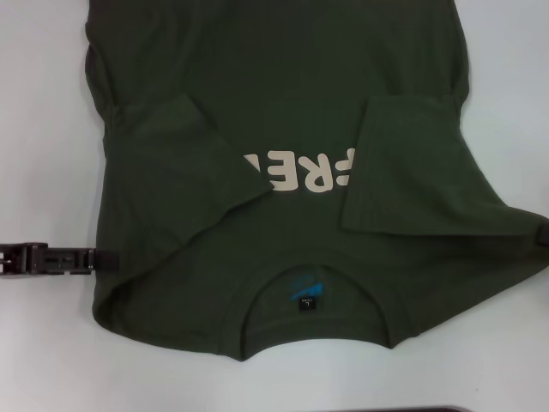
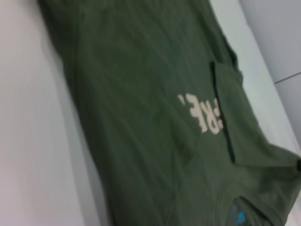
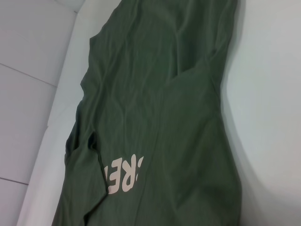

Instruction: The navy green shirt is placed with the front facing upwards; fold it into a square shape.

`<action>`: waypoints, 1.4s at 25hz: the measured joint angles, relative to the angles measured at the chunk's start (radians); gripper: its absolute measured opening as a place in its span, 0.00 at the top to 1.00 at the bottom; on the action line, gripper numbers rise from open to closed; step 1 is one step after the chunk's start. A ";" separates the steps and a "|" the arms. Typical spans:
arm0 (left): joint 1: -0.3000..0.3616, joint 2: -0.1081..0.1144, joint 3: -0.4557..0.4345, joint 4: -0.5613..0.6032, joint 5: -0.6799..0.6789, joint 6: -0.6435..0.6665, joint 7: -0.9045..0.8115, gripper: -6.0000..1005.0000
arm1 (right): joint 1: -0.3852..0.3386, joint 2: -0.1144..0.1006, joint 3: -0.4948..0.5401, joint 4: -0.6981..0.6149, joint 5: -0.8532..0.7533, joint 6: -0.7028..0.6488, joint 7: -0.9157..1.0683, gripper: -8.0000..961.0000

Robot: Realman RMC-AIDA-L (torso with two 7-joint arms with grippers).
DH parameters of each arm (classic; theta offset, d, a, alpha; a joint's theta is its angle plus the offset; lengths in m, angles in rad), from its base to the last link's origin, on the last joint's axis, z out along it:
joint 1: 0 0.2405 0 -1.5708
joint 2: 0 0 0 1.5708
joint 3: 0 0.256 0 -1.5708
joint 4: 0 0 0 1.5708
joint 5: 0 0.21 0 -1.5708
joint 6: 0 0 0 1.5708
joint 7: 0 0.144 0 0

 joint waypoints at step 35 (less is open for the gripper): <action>-0.046 0.001 0.050 -0.056 0.113 -0.047 -0.035 0.13 | 0.012 -0.004 0.004 -0.002 0.000 0.006 0.009 0.96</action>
